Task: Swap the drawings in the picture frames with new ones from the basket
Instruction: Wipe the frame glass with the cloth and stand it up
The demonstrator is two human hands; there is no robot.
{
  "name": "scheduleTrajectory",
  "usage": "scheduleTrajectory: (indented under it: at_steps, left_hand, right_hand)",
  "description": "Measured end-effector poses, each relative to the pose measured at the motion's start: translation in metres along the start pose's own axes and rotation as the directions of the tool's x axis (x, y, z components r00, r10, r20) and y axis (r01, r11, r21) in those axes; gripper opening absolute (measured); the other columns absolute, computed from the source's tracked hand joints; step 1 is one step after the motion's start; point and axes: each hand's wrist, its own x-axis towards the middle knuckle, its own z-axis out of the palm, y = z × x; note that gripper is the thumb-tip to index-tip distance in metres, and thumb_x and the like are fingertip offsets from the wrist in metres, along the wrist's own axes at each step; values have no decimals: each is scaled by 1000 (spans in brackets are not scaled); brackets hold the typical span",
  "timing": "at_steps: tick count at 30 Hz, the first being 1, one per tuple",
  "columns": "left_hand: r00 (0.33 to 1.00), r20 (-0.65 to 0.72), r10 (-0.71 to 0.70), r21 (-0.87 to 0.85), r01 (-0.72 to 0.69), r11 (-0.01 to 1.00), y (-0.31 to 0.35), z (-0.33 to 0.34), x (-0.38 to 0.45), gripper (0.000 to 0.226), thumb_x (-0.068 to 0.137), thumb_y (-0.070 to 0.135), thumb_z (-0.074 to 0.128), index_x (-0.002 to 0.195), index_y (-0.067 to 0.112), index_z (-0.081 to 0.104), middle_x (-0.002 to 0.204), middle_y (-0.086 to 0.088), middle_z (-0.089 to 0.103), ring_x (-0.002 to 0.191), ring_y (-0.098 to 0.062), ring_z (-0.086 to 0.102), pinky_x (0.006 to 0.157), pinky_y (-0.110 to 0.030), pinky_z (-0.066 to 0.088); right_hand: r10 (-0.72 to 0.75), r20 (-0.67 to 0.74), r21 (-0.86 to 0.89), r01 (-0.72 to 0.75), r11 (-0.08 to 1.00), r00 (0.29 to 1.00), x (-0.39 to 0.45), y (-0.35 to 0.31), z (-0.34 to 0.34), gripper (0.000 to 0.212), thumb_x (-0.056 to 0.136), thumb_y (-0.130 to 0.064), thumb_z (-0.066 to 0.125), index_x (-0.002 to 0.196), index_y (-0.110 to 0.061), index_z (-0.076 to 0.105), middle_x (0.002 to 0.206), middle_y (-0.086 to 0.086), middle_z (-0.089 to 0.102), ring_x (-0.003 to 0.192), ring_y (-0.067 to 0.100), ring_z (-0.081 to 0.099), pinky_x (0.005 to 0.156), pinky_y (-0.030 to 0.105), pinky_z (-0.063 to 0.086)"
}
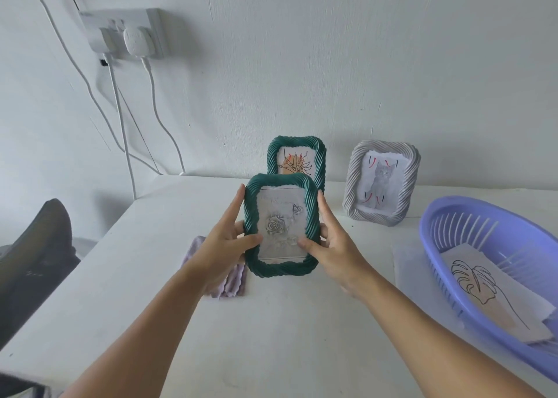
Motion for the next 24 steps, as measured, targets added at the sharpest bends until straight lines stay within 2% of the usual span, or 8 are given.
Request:
scheduleTrajectory:
  at_steps: [4,10,14,17,20,24]
  left_hand:
    - [999,33,13,-73,-11,997,1,-10,3,98,97,-13,54,155,57,15,130,-24,64,120,-41,64,91,-60,56]
    - [994,96,59,-145,-44,988,4,-25,10,96,96,-16,52,152,58,26,135,-21,62,125,-40,61,91,-57,56]
    - [995,75,69,-143,-58,988,6,-38,14,96,96,-16,52,151,59,28,136,-21,61,126,-41,60,94,-63,54]
    - [996,31,80,-144,-75,987,7,-51,16,97,95,-18,50,152,56,28,133,-22,62,124,-40,62,91,-62,56]
    - [996,-22,90,-121,-92,988,10,-64,20,97,95,-19,50,152,57,29,130,-23,63,123,-39,63,90,-57,57]
    - [993,-72,95,-82,-101,992,14,-89,31,97,96,-19,49,153,57,26,132,-20,64,124,-35,63,88,-53,59]
  right_hand:
    - [-37,39,27,36,999,999,7,-7,2,95,96,-11,70,151,-64,14,158,-6,43,139,13,49,114,47,44]
    - [-70,68,39,68,997,995,20,-14,11,95,97,-8,67,150,-66,13,161,-10,39,143,9,43,113,44,45]
    - [-99,74,5,99,995,992,33,-16,22,97,97,-7,67,154,-61,9,167,-15,21,152,13,28,119,54,35]
    - [-95,91,-13,96,995,991,48,-17,34,99,96,-7,67,155,-59,8,167,-21,15,153,9,23,120,54,34]
    - [-76,119,-21,79,997,990,65,-18,46,101,95,-7,68,152,-64,8,166,-17,23,150,8,30,119,51,36]
    - [-46,131,-65,55,996,990,97,-17,66,105,95,-7,69,148,-70,4,165,-5,30,150,16,33,120,53,34]
